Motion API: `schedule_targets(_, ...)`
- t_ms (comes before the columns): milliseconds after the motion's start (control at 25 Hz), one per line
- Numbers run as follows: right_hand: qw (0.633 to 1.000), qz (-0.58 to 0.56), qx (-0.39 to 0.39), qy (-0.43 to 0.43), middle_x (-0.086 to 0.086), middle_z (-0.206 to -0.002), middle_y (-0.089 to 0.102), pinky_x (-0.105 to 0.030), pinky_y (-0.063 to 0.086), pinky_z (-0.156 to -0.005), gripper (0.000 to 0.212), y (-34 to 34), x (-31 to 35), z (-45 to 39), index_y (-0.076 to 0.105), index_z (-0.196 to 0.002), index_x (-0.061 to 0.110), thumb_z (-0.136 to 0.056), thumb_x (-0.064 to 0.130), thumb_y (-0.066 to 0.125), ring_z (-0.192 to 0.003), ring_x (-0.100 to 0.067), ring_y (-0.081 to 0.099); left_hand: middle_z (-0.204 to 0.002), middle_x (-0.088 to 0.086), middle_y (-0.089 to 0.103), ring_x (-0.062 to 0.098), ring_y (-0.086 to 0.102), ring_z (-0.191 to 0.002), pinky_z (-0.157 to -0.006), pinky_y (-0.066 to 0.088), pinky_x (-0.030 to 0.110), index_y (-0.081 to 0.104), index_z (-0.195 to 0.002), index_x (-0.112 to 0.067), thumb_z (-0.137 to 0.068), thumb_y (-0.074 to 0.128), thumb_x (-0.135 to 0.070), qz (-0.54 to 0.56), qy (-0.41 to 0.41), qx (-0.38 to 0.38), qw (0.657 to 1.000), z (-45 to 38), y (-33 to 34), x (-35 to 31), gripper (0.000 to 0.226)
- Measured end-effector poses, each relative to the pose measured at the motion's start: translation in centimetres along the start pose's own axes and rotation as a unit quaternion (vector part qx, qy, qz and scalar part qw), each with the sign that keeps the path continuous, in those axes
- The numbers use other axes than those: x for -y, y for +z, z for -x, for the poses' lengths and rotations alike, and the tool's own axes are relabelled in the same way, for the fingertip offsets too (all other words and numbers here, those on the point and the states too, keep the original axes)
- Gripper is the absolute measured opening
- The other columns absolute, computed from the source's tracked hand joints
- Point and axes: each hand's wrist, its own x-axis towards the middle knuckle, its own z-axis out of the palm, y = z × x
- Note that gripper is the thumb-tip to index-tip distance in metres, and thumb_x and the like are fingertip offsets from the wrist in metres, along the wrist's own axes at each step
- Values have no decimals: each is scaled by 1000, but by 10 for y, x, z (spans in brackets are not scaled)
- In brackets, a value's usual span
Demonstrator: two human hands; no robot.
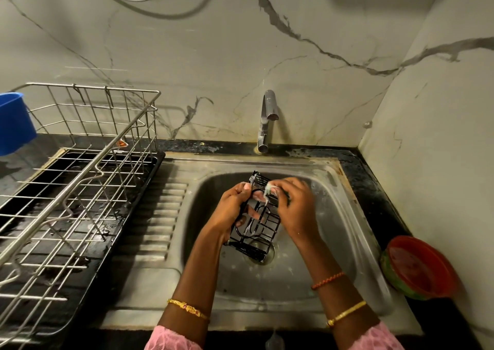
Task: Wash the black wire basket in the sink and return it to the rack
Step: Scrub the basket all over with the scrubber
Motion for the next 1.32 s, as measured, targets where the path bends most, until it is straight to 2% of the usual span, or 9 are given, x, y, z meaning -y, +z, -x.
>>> schedule_targets(240,999,-16,37,31,-7,-96,64,-12,44,-73,18,-1,12,-9,69,-101,5,-85,2,61,-88,-17,58,-85,-1,71,13,62,-53,-34,23,16,56,-95,-11,-104,34,-22,-26,-3,15,1000,0,2,2,26)
schedule_targets(360,996,-10,76,35,-7,-102,63,-19,44,-81,17,8,20,-20,67,-101,5,-86,4,59,-95,-16,56,-82,-2,69,11,63,-52,-34,23,15,54,-92,-14,-104,34,-18,-6,0,-1,1000,-1,4,3,24)
schedule_targets(520,997,-42,62,27,-8,-97,64,-6,43,-74,14,-14,-4,-2,67,-98,3,-85,2,61,-87,-9,55,-82,-3,72,13,66,-54,-33,20,14,54,-84,-15,-103,36,-23,15,-15,-22,1000,-4,-2,10,28)
schedule_targets(640,990,-75,37,109,-10,-95,67,-4,46,-74,14,-32,-27,15,68,-94,6,-83,0,64,-80,-3,56,-85,-2,73,14,67,-55,-34,19,15,56,-87,-13,-103,36,-24,20,-18,-30,999,-5,-10,12,28)
schedule_targets(760,983,-105,22,149,-11,-104,67,-3,46,-67,18,-27,-16,-6,67,-101,3,-84,2,63,-87,-11,59,-86,0,72,13,67,-54,-35,18,16,54,-85,-14,-103,35,-22,15,-13,-16,1000,-5,-12,6,28)
schedule_targets(920,978,-94,136,130,0,-105,66,2,40,-57,21,-1,24,-49,67,-105,7,-85,8,64,-90,-8,57,-84,-1,71,12,65,-54,-34,20,15,51,-82,-16,-103,36,-21,11,2,-5,1000,-4,-8,6,27)
schedule_targets(1080,978,-78,141,134,-2,-109,64,-3,39,-62,20,0,11,-41,67,-105,7,-85,5,62,-92,-6,52,-81,0,72,12,65,-53,-32,20,14,52,-82,-14,-103,37,-20,40,8,-29,999,-5,-12,11,26)
schedule_targets(1240,972,-136,105,159,-7,-104,69,0,42,-68,16,-16,-21,-18,69,-97,6,-82,1,65,-91,-10,61,-77,1,73,13,65,-50,-30,20,14,52,-84,-10,-103,37,-18,38,-4,-23,999,-6,-14,16,25)
schedule_targets(1320,963,-175,91,186,-8,-100,70,-8,48,-73,15,-20,-26,-12,70,-94,9,-81,2,67,-84,-5,62,-76,0,73,14,66,-50,-30,20,13,52,-86,-9,-103,37,-18,43,-11,-25,999,-7,-16,19,25)
